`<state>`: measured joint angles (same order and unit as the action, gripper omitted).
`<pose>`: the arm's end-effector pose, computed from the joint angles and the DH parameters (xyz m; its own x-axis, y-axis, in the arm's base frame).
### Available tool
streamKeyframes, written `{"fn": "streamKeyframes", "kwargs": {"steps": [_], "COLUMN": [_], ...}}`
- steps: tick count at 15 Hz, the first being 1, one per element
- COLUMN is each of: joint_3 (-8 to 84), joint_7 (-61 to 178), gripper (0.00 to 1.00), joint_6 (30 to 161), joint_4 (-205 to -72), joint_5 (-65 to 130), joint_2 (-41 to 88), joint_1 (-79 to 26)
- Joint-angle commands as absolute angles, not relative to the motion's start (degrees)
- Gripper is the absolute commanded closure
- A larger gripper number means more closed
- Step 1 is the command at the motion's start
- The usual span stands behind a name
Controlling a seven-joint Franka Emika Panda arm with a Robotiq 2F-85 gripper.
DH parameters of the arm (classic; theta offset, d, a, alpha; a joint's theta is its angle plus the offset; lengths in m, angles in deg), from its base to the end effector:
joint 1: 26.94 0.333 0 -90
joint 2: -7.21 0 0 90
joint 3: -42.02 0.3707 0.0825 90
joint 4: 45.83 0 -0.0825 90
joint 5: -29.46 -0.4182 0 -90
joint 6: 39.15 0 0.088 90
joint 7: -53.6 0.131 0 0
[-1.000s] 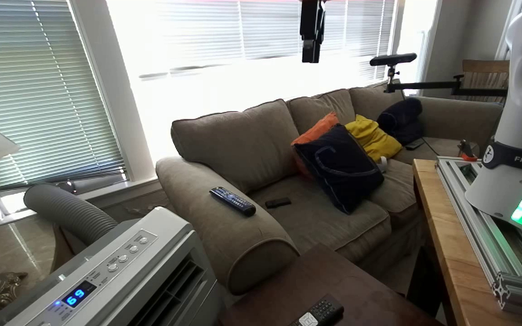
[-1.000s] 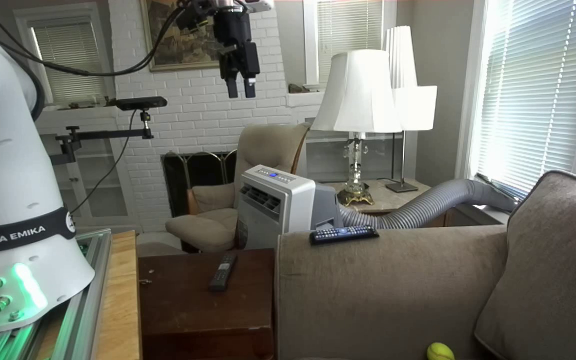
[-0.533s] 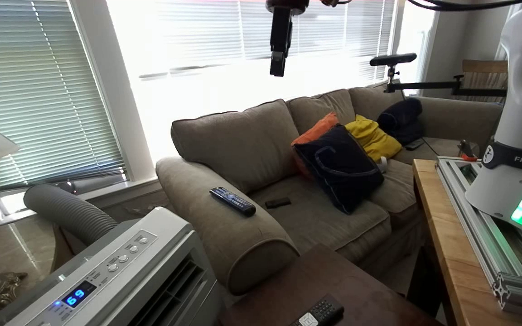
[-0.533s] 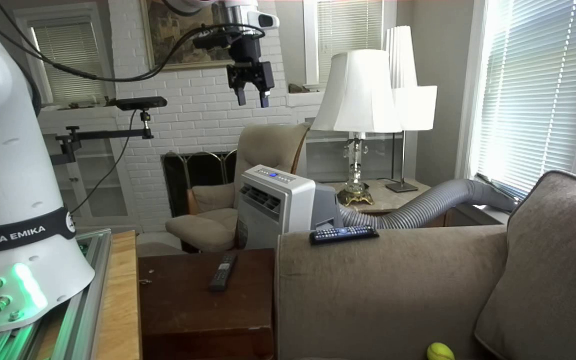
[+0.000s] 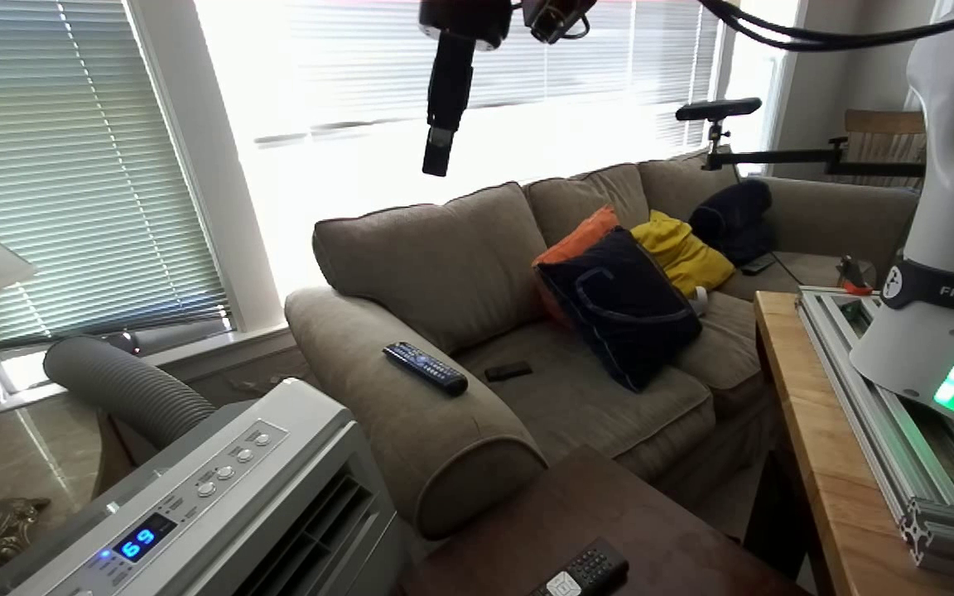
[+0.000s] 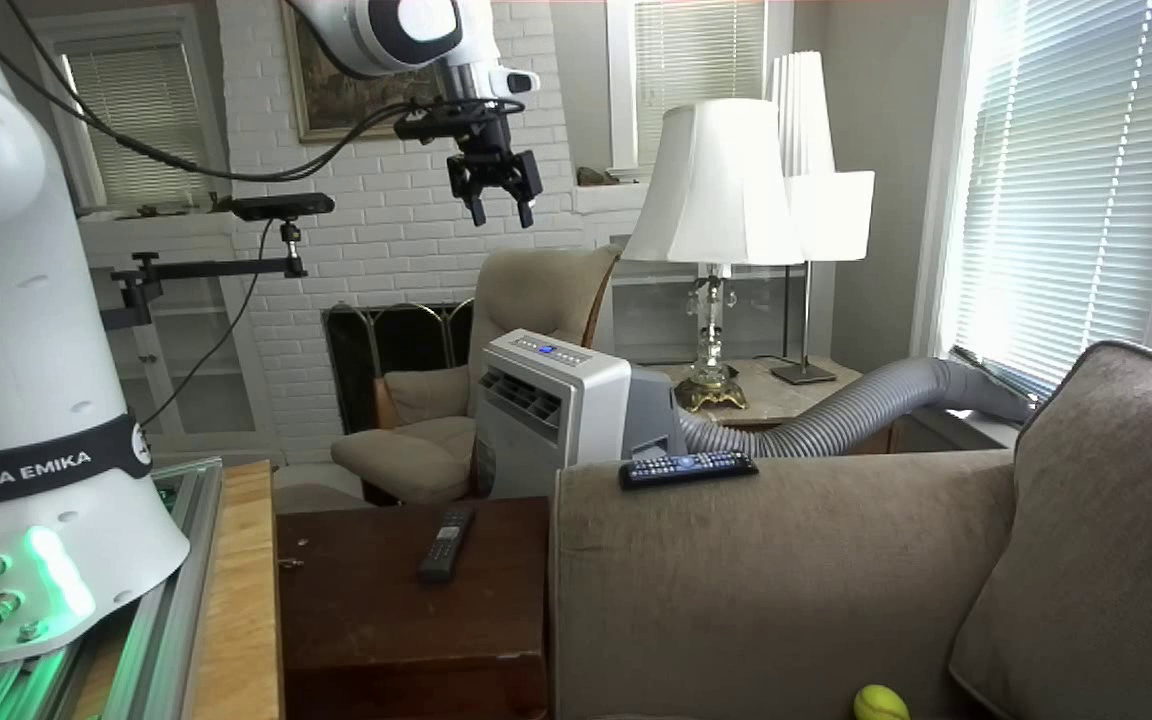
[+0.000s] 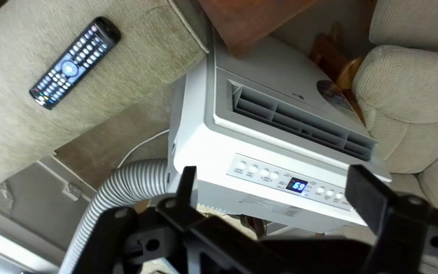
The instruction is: Press on the machine
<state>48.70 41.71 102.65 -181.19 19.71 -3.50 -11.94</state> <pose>0.4876 0.1974 0.4429 0.8533 0.4227 0.3053 0.4592 -0.8865 -0.0562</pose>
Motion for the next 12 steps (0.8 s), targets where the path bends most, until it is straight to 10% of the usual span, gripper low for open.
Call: {"fn": "streamKeyframes", "kwargs": {"steps": [1, 8, 12], "joint_3": [51.86, 56.53, 57.56], "joint_7": [42.14, 49.71, 52.67], "gripper": [0.0, 0.0, 0.41], "joint_6": [106.4, 115.79, 121.47], "joint_4": [-178.99, -177.48, -176.39], "joint_5": [18.65, 21.6, 21.94], "joint_2": [0.2, 6.11, 10.56], "joint_1": [-10.63, -10.57, -10.51]}}
